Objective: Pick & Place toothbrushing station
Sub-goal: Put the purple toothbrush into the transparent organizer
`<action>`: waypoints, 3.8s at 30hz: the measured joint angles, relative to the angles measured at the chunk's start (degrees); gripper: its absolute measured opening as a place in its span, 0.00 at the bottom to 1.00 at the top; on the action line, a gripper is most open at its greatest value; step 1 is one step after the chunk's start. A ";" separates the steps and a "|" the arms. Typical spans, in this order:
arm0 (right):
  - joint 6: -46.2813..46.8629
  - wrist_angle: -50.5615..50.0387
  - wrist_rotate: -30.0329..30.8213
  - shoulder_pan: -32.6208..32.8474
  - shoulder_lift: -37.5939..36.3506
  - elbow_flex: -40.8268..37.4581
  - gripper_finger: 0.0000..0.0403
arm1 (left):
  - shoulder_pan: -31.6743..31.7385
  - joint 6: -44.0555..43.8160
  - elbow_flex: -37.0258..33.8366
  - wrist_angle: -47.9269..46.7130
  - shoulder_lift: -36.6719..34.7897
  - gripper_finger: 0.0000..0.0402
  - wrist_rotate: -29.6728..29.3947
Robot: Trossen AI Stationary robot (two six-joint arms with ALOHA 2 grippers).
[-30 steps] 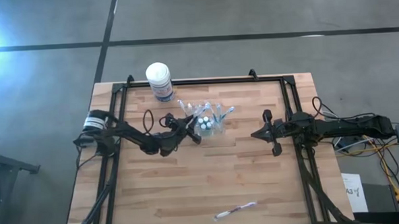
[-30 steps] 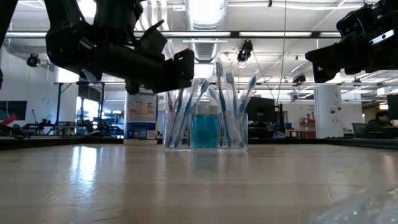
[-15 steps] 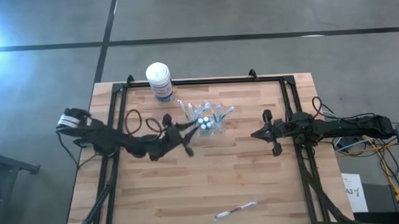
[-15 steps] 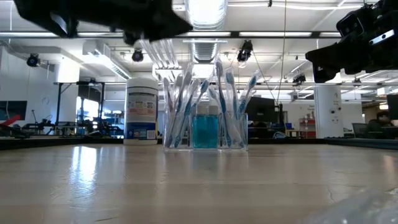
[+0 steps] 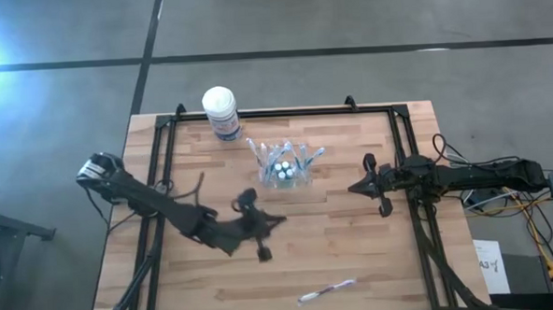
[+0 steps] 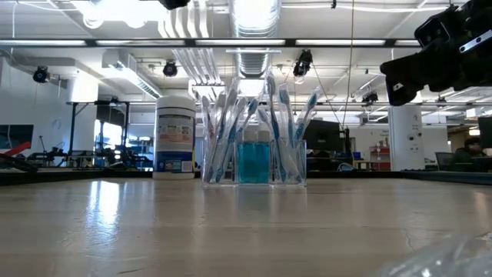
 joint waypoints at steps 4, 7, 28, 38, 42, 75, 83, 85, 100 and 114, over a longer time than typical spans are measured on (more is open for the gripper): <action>0.54 -1.23 -0.07 0.97 0.38 0.00 0.03 | -0.63 -3.94 7.92 -1.23 8.11 0.01 5.88; 0.40 -0.97 -0.56 2.13 0.36 0.00 0.03 | -0.72 -7.80 15.78 -5.73 15.40 0.05 8.87; 1.62 -1.11 -0.85 5.10 0.34 0.00 0.03 | 2.16 -17.03 63.54 -39.18 54.09 0.57 44.33; 1.27 -0.67 0.24 5.08 0.33 0.00 0.03 | 2.68 -17.54 63.93 -50.87 55.97 0.57 38.83; 1.29 -0.36 0.22 5.08 0.35 0.00 0.03 | 3.63 -16.60 63.86 -53.36 55.86 0.57 34.83; -0.67 0.97 0.42 5.08 0.27 0.00 0.03 | 6.58 -3.89 61.05 -47.01 54.08 0.57 33.12; -1.02 0.93 1.68 5.06 0.32 0.00 0.03 | 7.10 -4.22 57.95 -45.56 53.68 0.39 33.37; -1.20 0.95 1.70 5.06 0.30 0.00 0.03 | 7.22 -3.69 57.99 -45.81 53.57 0.24 33.37; -0.68 1.43 1.68 5.08 0.34 0.00 0.03 | 5.74 -1.55 55.67 -51.03 41.68 0.05 17.67; -0.32 9.36 -1.27 10.27 3.27 0.00 0.07 | 0.89 -4.22 5.24 -7.41 3.23 0.05 -0.21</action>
